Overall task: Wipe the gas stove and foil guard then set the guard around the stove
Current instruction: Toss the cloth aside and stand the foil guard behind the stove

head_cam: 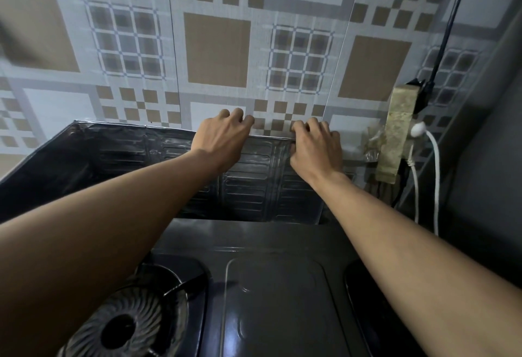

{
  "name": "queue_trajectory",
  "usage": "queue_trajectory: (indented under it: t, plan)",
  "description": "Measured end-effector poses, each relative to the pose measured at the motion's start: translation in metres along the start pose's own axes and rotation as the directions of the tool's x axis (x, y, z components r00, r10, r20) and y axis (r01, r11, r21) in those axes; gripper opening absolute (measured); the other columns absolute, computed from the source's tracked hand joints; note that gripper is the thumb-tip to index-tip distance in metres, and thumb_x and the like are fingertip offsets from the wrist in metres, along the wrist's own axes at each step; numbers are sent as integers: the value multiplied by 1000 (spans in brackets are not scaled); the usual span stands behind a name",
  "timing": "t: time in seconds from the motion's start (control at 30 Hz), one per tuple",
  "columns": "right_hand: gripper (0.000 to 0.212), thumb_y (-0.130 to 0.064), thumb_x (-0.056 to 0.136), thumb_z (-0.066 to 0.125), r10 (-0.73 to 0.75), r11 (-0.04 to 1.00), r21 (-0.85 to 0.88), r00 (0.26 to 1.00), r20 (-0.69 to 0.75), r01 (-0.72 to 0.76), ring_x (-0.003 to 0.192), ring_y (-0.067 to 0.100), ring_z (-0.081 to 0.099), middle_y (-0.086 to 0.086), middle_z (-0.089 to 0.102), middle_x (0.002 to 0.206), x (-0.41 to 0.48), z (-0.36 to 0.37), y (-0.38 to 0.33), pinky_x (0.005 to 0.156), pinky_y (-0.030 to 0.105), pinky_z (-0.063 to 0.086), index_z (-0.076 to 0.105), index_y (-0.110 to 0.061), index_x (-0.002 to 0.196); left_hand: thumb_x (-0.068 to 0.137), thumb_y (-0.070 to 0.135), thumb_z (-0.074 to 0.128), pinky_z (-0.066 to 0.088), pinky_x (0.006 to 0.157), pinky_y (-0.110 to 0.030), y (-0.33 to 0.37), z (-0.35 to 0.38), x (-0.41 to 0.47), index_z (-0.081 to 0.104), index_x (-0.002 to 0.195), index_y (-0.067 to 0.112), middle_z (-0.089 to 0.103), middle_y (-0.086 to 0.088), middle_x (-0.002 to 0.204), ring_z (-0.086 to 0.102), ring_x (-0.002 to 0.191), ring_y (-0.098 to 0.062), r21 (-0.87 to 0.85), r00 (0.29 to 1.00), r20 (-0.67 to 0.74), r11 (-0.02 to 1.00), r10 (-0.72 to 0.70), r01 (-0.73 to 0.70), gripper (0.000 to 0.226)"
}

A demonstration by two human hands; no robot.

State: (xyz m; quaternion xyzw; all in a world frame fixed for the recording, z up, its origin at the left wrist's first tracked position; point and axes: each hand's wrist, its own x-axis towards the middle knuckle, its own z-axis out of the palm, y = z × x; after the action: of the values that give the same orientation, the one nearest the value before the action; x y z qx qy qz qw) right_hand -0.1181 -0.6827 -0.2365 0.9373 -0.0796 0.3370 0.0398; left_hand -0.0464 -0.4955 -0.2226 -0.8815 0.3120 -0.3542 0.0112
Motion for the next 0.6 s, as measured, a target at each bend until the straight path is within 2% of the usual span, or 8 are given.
queue_trajectory:
  t: [0.27,0.37,0.43,0.53,0.6]
  plan:
    - [37,-9,80,64,-60,998,34,997,48,59,109,29,51,7,58,117,-2,-18,-10,90,46,45,58,-13,116,93,19,64,37,60,-33,-1,-13,-10,51,122,13,58,-8,114,58,97,-28,10,1000,6,1000,-2,2,32]
    - [36,-10,81,65,-81,996,47,996,30,79,107,30,52,7,59,116,-3,-20,-15,89,46,45,59,-12,116,95,23,60,44,70,-36,-2,-17,-12,53,121,14,60,-9,115,58,101,-29,8,1000,14,1000,2,-2,29]
    - [37,-7,81,67,-89,995,46,996,28,88,106,29,53,7,60,116,-4,-19,-17,89,46,45,59,-13,116,95,22,60,47,76,-38,-1,-18,-13,54,121,14,60,-9,115,58,103,-30,-7,1000,13,1000,4,-4,28]
    - [41,3,80,66,-93,995,43,995,28,92,106,29,53,7,60,115,-6,-19,-20,90,46,46,59,-12,117,94,18,62,49,77,-38,2,-16,-16,55,121,15,61,-8,115,58,102,-29,-32,1000,28,999,6,-5,28]
    - [36,5,84,62,-87,996,12,996,26,87,103,30,53,9,61,112,-5,-18,-20,85,44,47,59,-10,116,94,16,62,47,75,-36,3,-12,-16,57,122,16,63,-7,114,59,101,-28,-33,999,40,999,4,-3,28]
